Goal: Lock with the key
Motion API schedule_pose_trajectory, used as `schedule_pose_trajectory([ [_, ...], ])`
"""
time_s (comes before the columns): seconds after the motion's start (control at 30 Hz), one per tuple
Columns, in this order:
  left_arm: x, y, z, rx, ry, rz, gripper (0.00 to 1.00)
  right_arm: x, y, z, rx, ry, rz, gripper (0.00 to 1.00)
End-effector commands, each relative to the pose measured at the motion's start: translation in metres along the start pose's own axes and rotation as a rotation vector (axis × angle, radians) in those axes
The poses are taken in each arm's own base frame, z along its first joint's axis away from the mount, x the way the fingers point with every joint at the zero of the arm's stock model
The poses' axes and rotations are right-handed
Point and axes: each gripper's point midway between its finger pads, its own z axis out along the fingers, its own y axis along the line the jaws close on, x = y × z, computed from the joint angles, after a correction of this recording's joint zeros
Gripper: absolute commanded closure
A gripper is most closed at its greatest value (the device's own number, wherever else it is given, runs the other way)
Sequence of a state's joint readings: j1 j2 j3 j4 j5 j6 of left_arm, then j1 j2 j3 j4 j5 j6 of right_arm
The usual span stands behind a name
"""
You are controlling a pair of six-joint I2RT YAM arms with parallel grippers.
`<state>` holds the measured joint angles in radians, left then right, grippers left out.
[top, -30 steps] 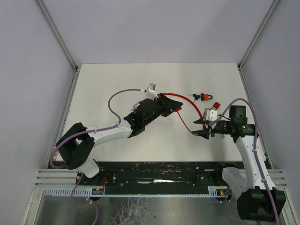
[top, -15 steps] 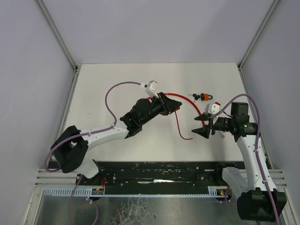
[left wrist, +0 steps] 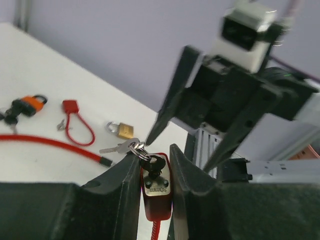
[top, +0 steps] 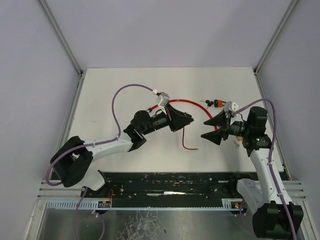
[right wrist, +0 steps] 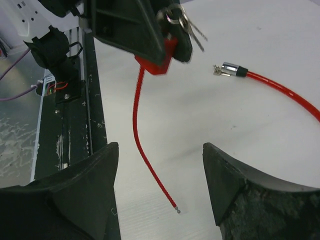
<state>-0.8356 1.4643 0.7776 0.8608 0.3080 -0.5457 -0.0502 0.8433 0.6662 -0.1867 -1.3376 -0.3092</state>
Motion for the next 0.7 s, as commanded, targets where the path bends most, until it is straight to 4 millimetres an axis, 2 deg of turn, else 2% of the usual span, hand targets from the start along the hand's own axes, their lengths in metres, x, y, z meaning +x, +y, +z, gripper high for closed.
schedule_pose_trajectory([
  [0.0, -0.035, -0.058, -0.008, 0.319, -0.142, 0.194, 1.00, -0.020, 0.002, 0.006, -0.038, -0.097, 0.064, 0.26],
  [0.07, -0.040, -0.071, -0.011, 0.389, -0.175, 0.216, 1.00, -0.021, 0.000, 0.008, -0.037, -0.113, 0.090, 0.26],
  [0.17, -0.051, -0.078, -0.011, 0.415, -0.222, 0.233, 1.00, -0.026, 0.007, 0.012, -0.067, -0.118, 0.089, 0.26],
  [0.33, -0.061, -0.078, -0.001, 0.403, -0.227, 0.287, 1.00, -0.045, 0.022, 0.015, -0.115, -0.126, 0.019, 0.25],
  [0.57, -0.082, -0.070, 0.006, 0.352, -0.328, 0.346, 1.00, -0.066, 0.019, 0.028, -0.153, -0.135, -0.004, 0.25],
  [0.67, -0.091, -0.071, 0.015, 0.379, -0.352, 0.356, 1.00, -0.077, 0.017, 0.035, -0.167, -0.151, -0.030, 0.26],
])
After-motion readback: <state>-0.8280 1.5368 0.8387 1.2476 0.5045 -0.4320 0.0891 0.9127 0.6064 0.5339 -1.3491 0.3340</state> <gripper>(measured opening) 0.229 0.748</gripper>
